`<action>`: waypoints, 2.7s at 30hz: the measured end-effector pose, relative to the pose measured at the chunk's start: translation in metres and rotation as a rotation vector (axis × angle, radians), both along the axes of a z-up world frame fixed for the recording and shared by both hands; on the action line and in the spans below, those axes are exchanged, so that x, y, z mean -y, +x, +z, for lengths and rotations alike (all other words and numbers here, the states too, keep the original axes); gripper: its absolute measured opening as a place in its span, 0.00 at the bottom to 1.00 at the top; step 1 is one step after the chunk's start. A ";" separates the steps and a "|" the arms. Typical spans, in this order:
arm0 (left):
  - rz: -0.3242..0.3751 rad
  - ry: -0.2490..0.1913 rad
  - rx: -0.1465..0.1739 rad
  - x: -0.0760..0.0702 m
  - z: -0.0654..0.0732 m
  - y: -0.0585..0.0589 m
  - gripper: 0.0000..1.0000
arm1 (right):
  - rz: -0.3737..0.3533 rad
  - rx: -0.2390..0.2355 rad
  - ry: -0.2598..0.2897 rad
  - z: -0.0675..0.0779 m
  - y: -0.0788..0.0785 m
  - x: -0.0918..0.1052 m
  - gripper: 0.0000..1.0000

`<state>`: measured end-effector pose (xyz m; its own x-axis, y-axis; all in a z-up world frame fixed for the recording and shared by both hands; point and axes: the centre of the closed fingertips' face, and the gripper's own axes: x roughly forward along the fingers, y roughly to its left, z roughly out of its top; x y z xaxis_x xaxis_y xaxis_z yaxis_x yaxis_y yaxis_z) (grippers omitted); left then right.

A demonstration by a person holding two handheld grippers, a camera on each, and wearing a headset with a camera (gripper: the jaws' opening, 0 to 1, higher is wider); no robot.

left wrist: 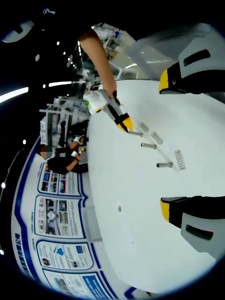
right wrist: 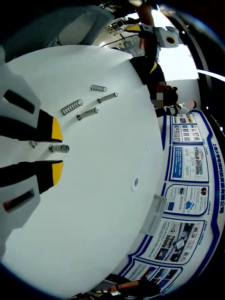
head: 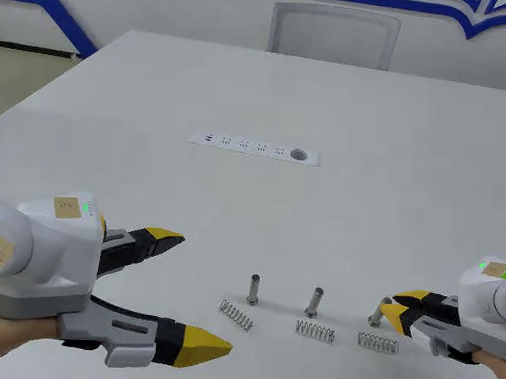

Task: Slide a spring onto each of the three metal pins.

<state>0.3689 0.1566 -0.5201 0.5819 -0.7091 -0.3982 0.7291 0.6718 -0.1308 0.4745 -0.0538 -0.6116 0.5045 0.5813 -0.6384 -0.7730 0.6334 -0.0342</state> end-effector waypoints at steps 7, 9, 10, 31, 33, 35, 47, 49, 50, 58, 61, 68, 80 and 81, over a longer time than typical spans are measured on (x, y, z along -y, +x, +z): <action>-0.006 0.003 -0.016 0.004 -0.007 -0.004 0.92 | 0.180 -0.095 -0.065 -0.022 -0.028 0.007 0.18; -0.005 0.002 -0.024 0.003 -0.009 -0.004 0.92 | 0.203 -0.096 -0.095 -0.027 -0.030 0.008 0.18; -0.005 0.002 -0.028 0.003 -0.011 -0.004 0.92 | 0.208 -0.096 -0.105 -0.031 -0.030 0.006 0.19; 0.032 0.015 -0.041 -0.011 -0.011 -0.007 0.92 | 0.332 -0.174 -0.170 -0.055 -0.028 0.004 0.13; 0.030 0.015 -0.039 -0.010 -0.010 -0.007 0.92 | 0.330 -0.190 -0.166 -0.055 -0.029 0.003 0.13; 0.028 0.015 -0.037 -0.008 -0.009 -0.007 0.92 | 0.347 -0.176 -0.183 -0.056 -0.030 0.003 0.13; 0.014 0.037 -0.035 -0.006 -0.007 -0.011 0.91 | 0.381 -0.146 -0.239 -0.044 -0.039 0.005 0.11; 0.013 0.038 -0.034 -0.006 -0.007 -0.011 0.91 | 0.378 -0.127 -0.234 -0.039 -0.040 0.005 0.11; 0.011 0.037 -0.032 -0.004 -0.007 -0.011 0.91 | 0.378 -0.118 -0.229 -0.035 -0.042 0.005 0.11; -0.035 0.040 -0.008 0.020 -0.007 -0.010 0.89 | 0.409 -0.043 -0.173 0.009 -0.047 -0.008 0.11; -0.065 0.044 -0.005 0.032 -0.009 -0.009 0.88 | 0.436 -0.001 -0.145 0.035 -0.052 -0.020 0.11; -0.126 0.044 0.020 0.061 -0.005 -0.003 0.84 | 0.507 0.062 -0.140 0.070 -0.073 -0.048 0.11; -0.189 0.003 0.033 0.096 -0.002 -0.009 0.69 | 0.589 0.074 -0.125 0.083 -0.104 -0.077 0.11; -0.191 0.004 0.032 0.096 -0.002 -0.010 0.68 | 0.591 0.072 -0.125 0.083 -0.105 -0.078 0.11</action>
